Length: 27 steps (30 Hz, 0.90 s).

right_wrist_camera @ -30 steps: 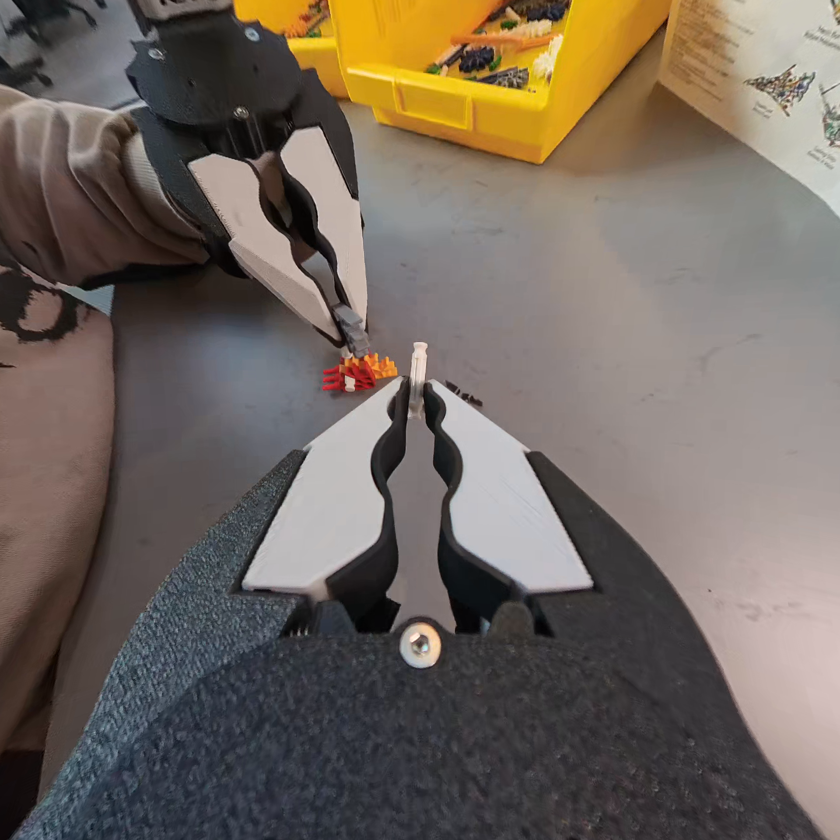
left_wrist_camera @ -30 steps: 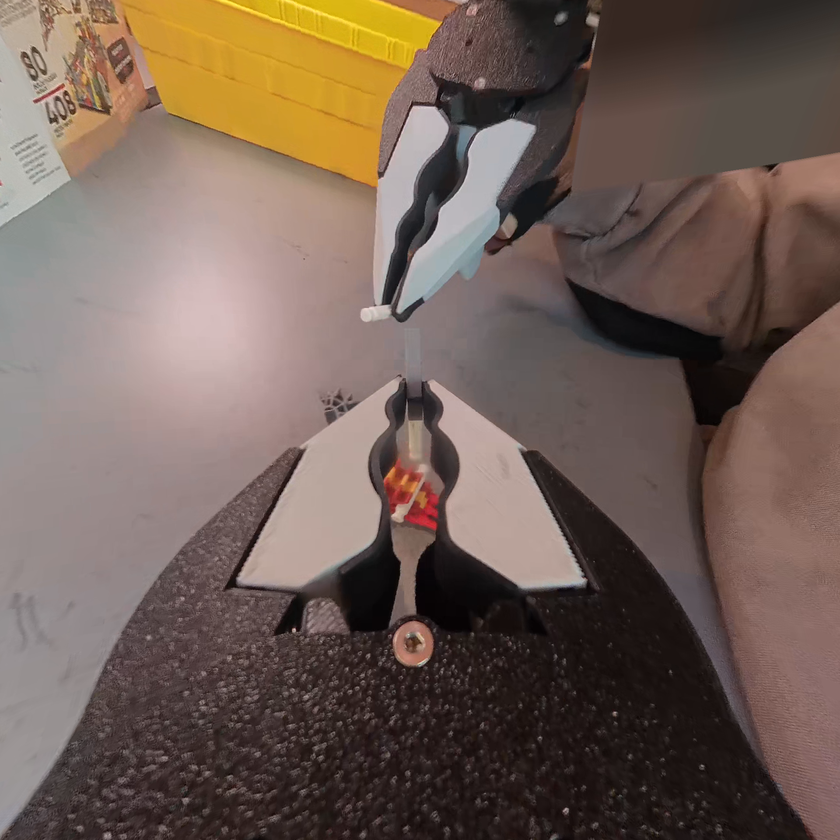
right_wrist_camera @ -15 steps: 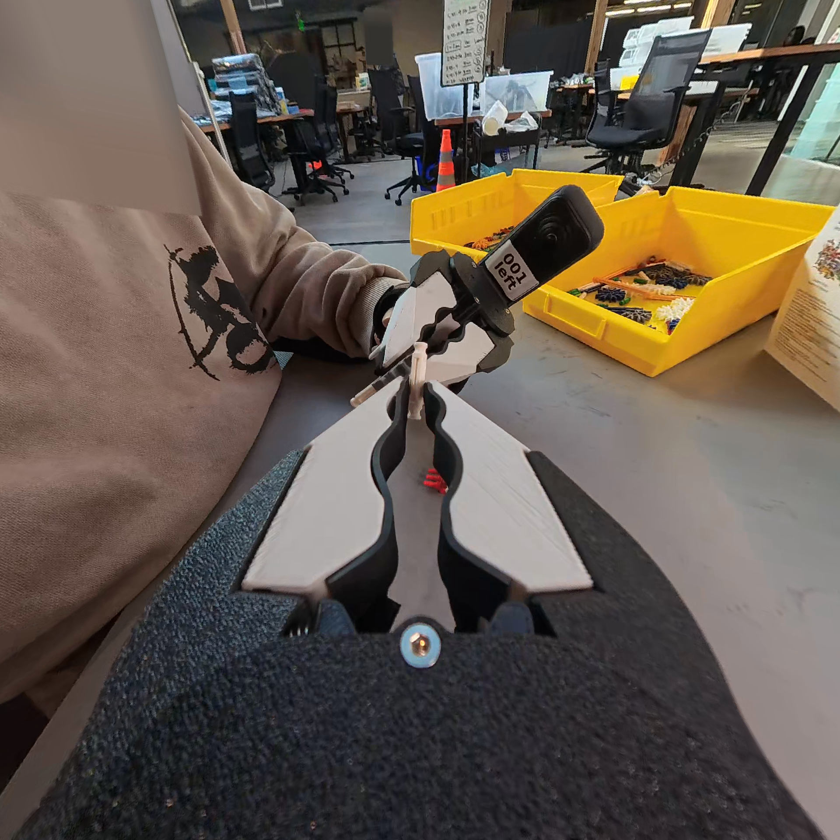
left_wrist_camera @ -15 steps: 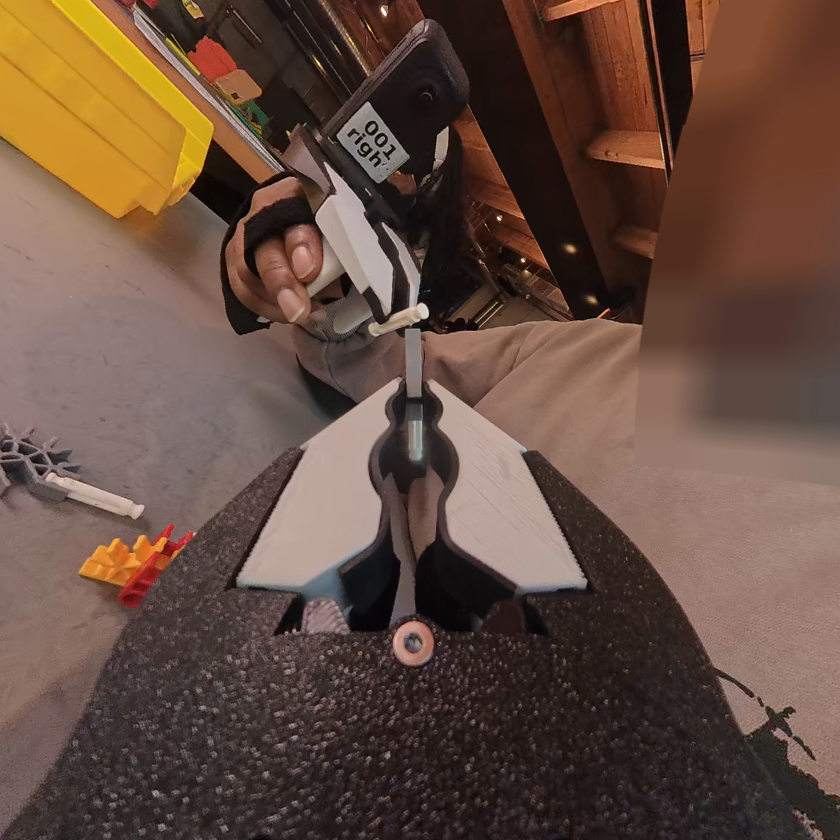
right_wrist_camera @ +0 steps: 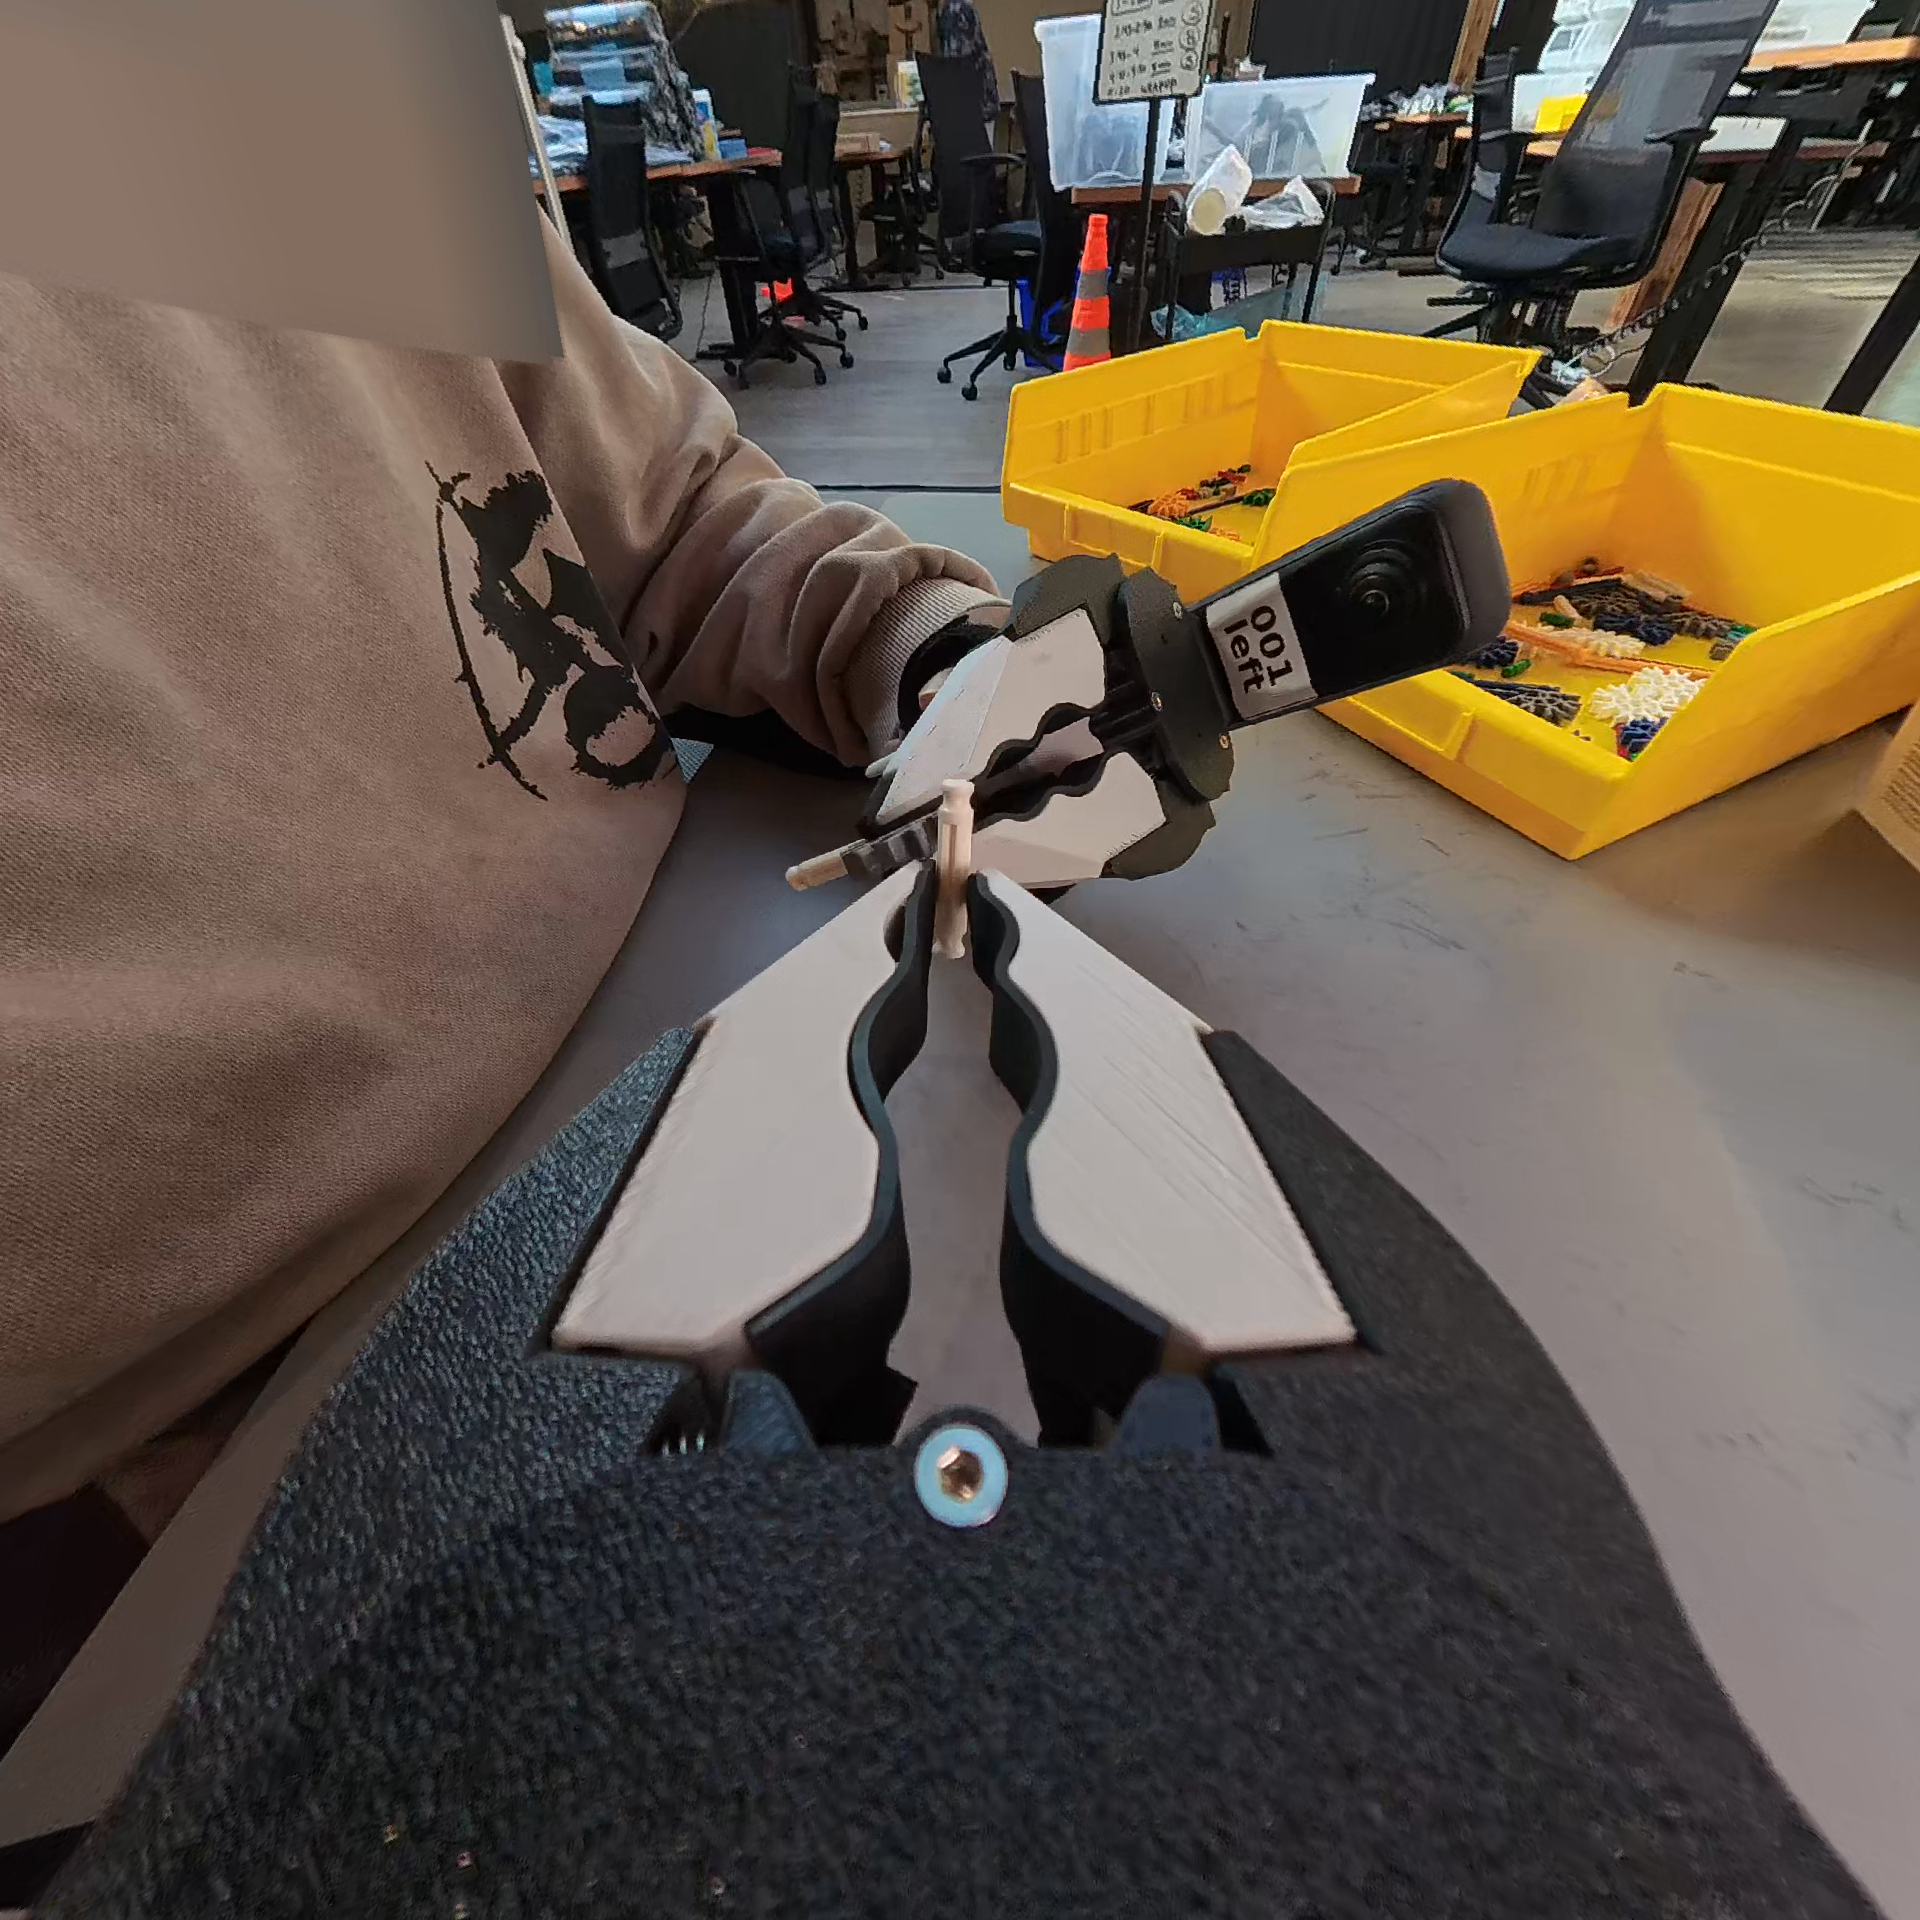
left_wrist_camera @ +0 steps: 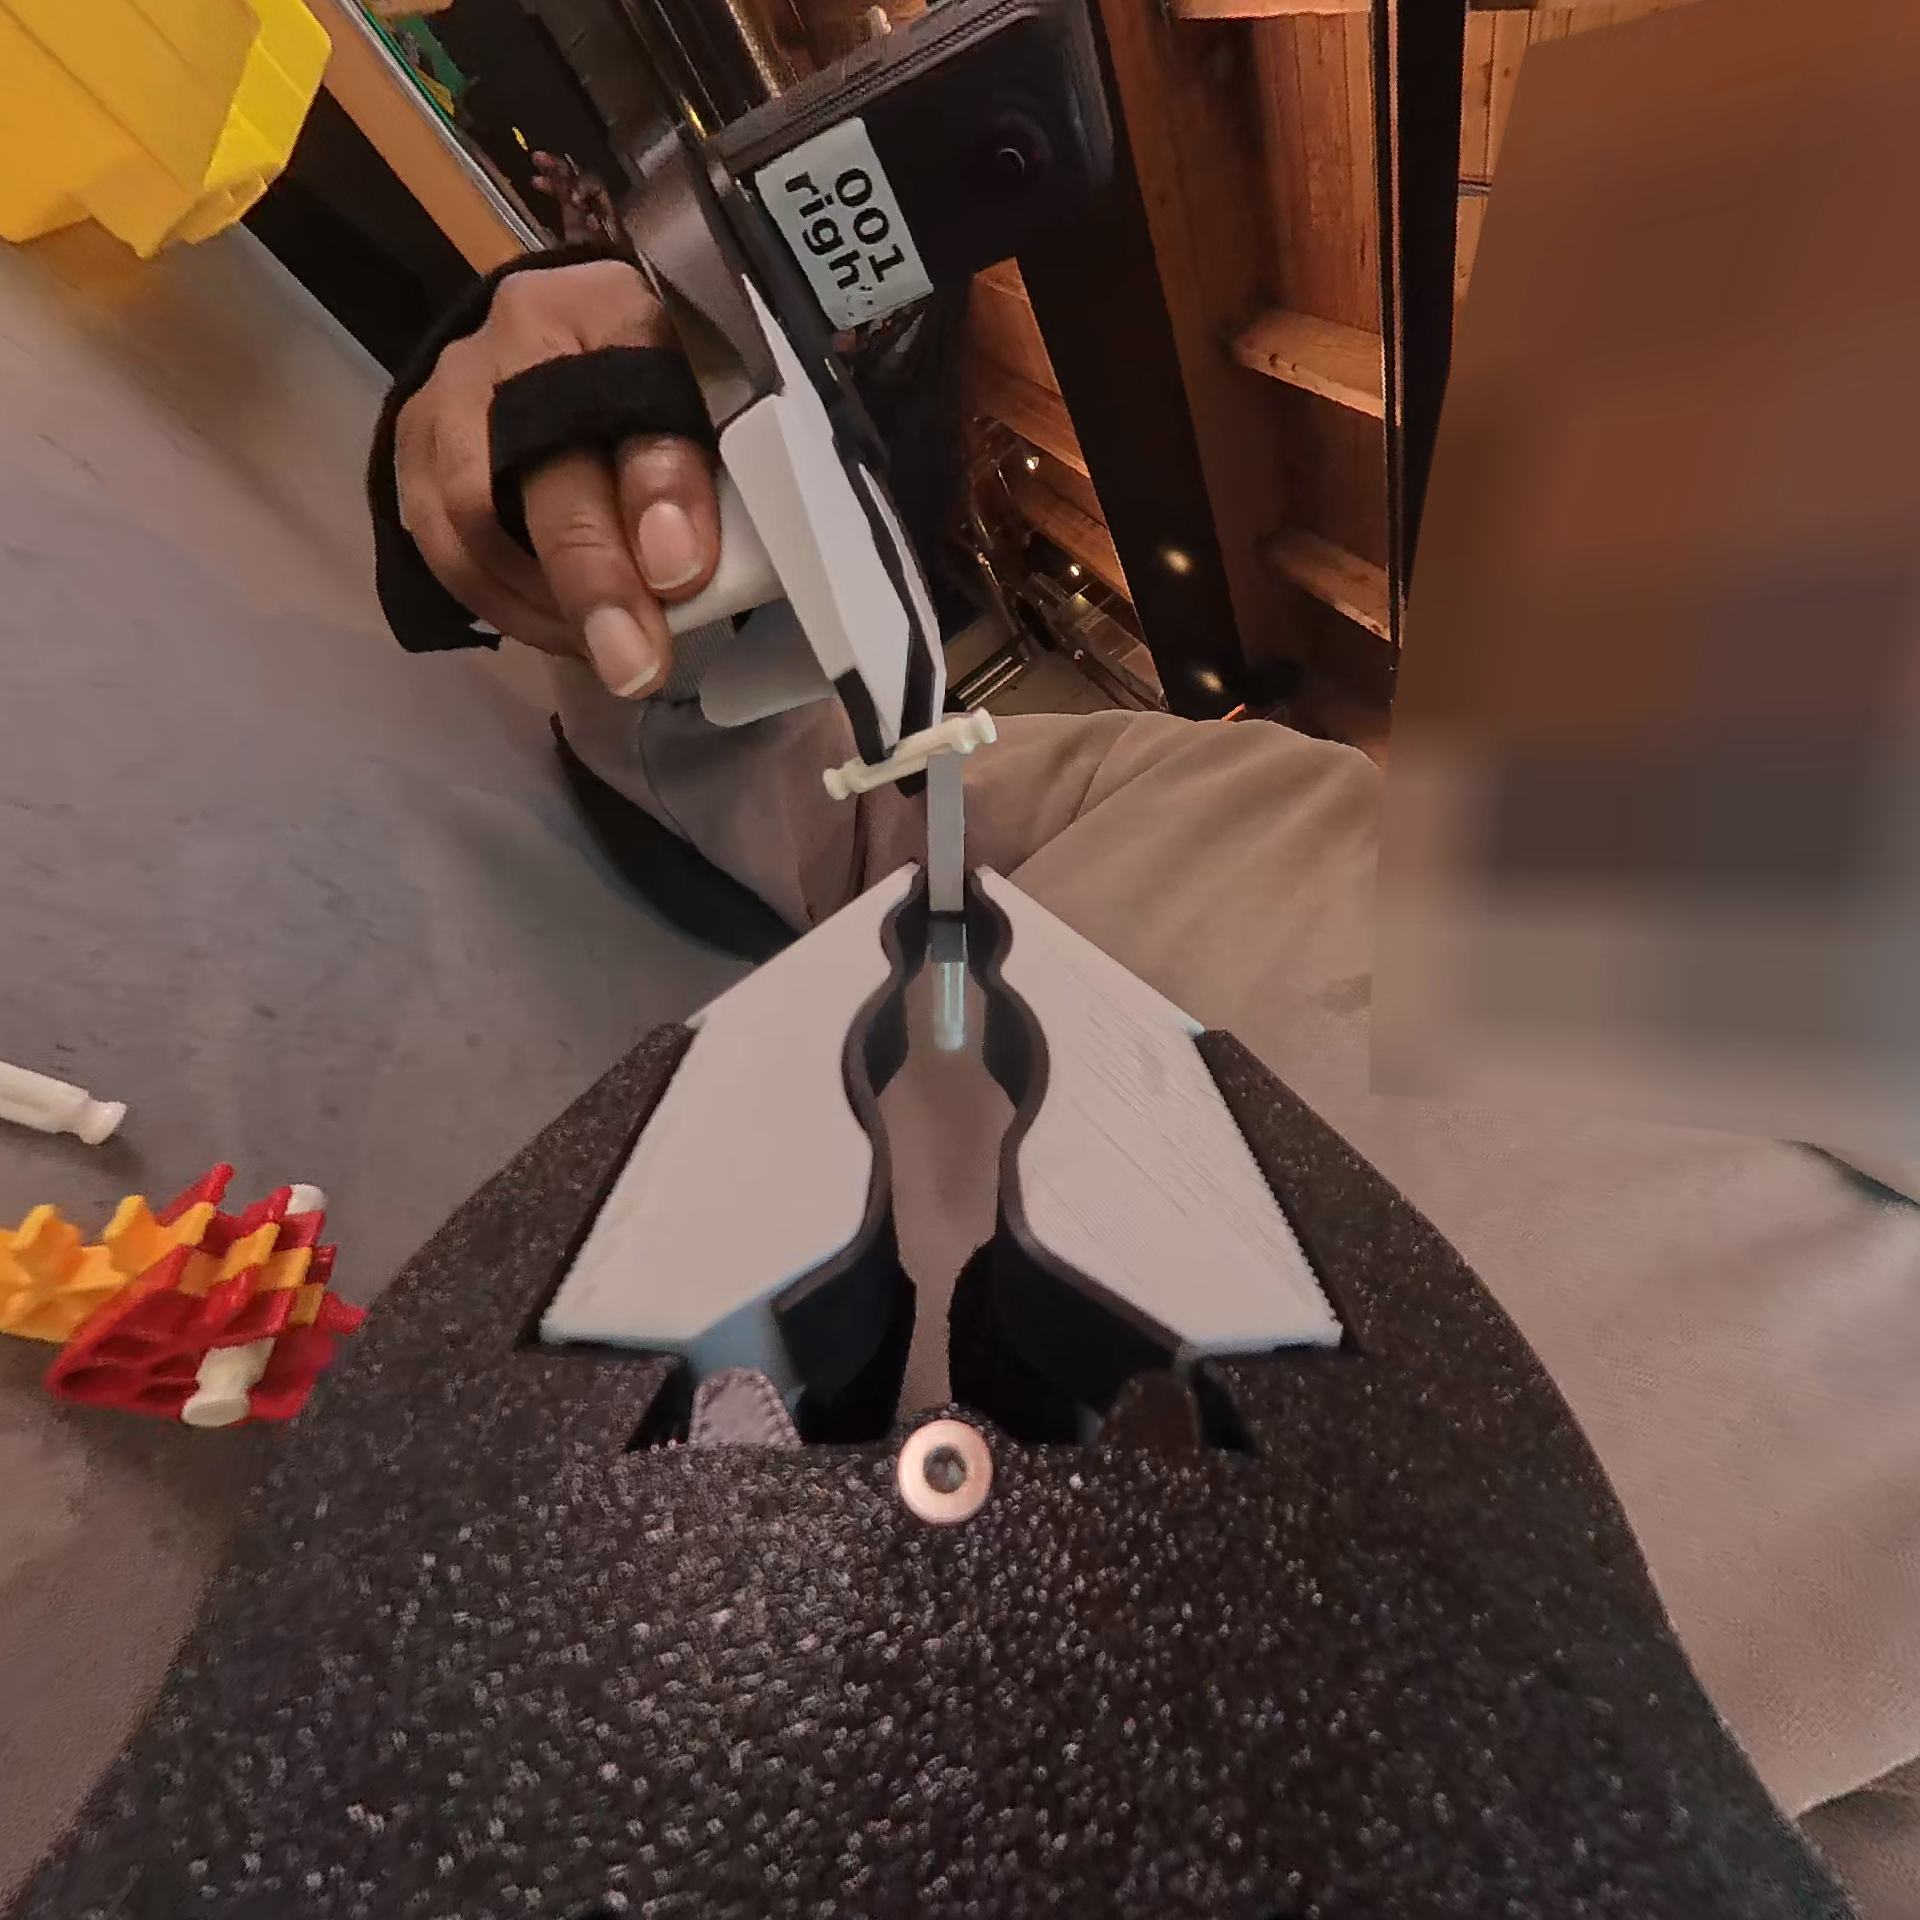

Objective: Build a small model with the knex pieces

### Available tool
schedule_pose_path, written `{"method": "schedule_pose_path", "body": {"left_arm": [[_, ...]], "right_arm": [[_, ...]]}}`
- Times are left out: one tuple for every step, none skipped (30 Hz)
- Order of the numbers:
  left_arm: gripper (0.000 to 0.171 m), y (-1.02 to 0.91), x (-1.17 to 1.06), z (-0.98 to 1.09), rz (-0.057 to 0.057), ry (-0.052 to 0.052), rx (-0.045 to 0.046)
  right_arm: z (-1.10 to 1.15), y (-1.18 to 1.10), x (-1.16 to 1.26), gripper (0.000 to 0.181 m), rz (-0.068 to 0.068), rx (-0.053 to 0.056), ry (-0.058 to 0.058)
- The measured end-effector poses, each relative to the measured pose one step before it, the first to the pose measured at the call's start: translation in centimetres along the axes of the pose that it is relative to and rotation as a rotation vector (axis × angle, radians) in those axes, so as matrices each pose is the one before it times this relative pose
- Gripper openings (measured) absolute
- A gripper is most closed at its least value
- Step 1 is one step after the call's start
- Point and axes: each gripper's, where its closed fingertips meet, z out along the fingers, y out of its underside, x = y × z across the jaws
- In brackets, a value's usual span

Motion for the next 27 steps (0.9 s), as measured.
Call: {"method": "schedule_pose_path", "body": {"left_arm": [[0.006, 0.0, -0.184, -0.042, -0.012, -0.0038, 0.00191], [0.006, -0.003, -0.237, -0.059, -0.0077, -0.0111, 0.00093], [0.006, 0.012, -0.305, -0.08, -0.0027, -0.018, -0.00132], [0.006, 0.051, -0.419, -0.081, 0.002, -0.0282, -0.00462], [0.005, 0.167, -0.659, -0.064, 0.0079, -0.0467, -0.01379], [0.005, 0.382, -0.843, -0.028, 0.016, -0.0619, -0.02738], [0.006, 0.586, -0.885, 0.026, 0.0209, -0.0661, -0.04024], [0.006, 0.704, -0.822, 0.107, 0.0238, -0.0644, -0.04816], [0.006, 0.815, -0.784, 0.189, 0.0274, -0.0661, -0.05495], [0.006, 0.97, -0.725, 0.276, 0.0314, -0.0655, -0.06418], [0.006, 1.015, -0.573, 0.355, 0.0369, -0.0588, -0.06717], [0.006, 0.92, -0.452, 0.41, 0.0404, -0.0528, -0.06192], [0.006, 0.777, -0.404, 0.413, 0.0413, -0.0512, -0.05468], [0.007, 0.587, -0.371, 0.34, 0.0411, -0.048, -0.04361], [0.008, 0.275, -0.167, 0.21, 0.0364, -0.0337, -0.02529], [0.009, 0.067, -0.095, 0.05, 0.0278, -0.0261, -0.01123], [0.013, 0.054, -0.276, -0.035, 0.0251, -0.0338, -0.01015], [0.018, 0.0, -0.395, -0.126, 0.0249, -0.0383, -0.0059], [0.024, -0.025, -0.294, -0.18, 0.0252, -0.0287, -0.00316], [0.024, -0.133, -0.194, -0.234, 0.0253, -0.0218, 0.00399], [0.025, -0.269, -0.209, -0.288, 0.0259, -0.0241, 0.01141], [0.025, -0.264, -0.135, -0.294, 0.0281, -0.0222, 0.00964], [0.026, -0.168, 0.067, -0.25, 0.0328, -0.013, 0.00264], [0.026, -0.039, 0.214, -0.155, 0.0367, -0.0076, -0.00573], [0.027, 0.137, 0.228, 0.02, 0.0331, -0.0092, -0.01668], [0.029, 0.29, 0.154, 0.216, 0.0262, -0.0138, -0.02742], [0.032, 0.334, 0.119, 0.364, 0.0241, -0.0157, -0.03043]], "right_arm": [[0.008, 0.16, 0.075, 0.004, -0.0031, -0.0105, 0.0064], [-0.001, 0.224, 0.078, 0.004, -0.004, -0.0132, 0.0051], [0.016, 0.219, 0.076, 0.004, -0.0024, -0.0124, 0.0055], [-0.003, 0.295, 0.155, 0.003, -0.0016, -0.0176, 0.0094], [0.0, 0.39, 0.161, 0.003, -0.0008, -0.0224, 0.0092], [0.011, 0.45, 0.137, 0.003, 0.0019, -0.0246, 0.006], [0.035, 0.572, 0.091, 0.003, 0.0077, -0.029, 0.0006], [0.083, 0.87, 0.032, 0.004, 0.0125, -0.0441, -0.0046], [0.159, 1.111, -0.122, 0.004, 0.0164, -0.0556, -0.0157], [0.257, 1.259, -0.214, 0.004, 0.0222, -0.0608, -0.0216], [0.352, 1.241, -0.056, 0.004, 0.0208, -0.0598, -0.0129], [0.441, 1.088, 0.049, 0.004, 0.0138, -0.0535, -0.0055], [0.484, 0.918, -0.037, 0.004, 0.0111, -0.0472, -0.0095], [0.473, 0.684, -0.062, 0.004, 0.007, -0.038, -0.008], [0.399, 0.454, -0.005, 0.004, 0.0003, -0.0261, -0.0017], [0.29, 0.314, -0.041, 0.004, 0.0011, -0.019, -0.0026], [0.19, 0.22, -0.04, 0.004, 0.0033, -0.0139, -0.0035], [0.108, 0.164, 0.048, 0.004, 0.0016, -0.0091, 0.0021], [0.055, 0.111, 0.067, 0.004, 0.0017, -0.0047, 0.0026], [0.036, 0.076, -0.009, 0.004, 0.003, -0.0031, -0.0021], [0.004, 0.033, 0.054, 0.004, -0.0007, -0.0014, 0.0033], [-0.017, -0.006, 0.078, 0.004, -0.0029, -0.0002, 0.0053], [-0.014, -0.006, -0.031, 0.004, -0.0005, -0.0004, -0.0006], [-0.01, -0.036, -0.013, 0.003, -0.0014, 0.0012, 0.0003], [0.004, -0.046, -0.015, 0.003, -0.0022, 0.0011, 0.0007], [0.035, 0.004, -0.02, 0.004, -0.0003, -0.0012, -0.0009], [0.046, 0.029, -0.004, 0.004, 0.0001, -0.0025, 0.0]]}}
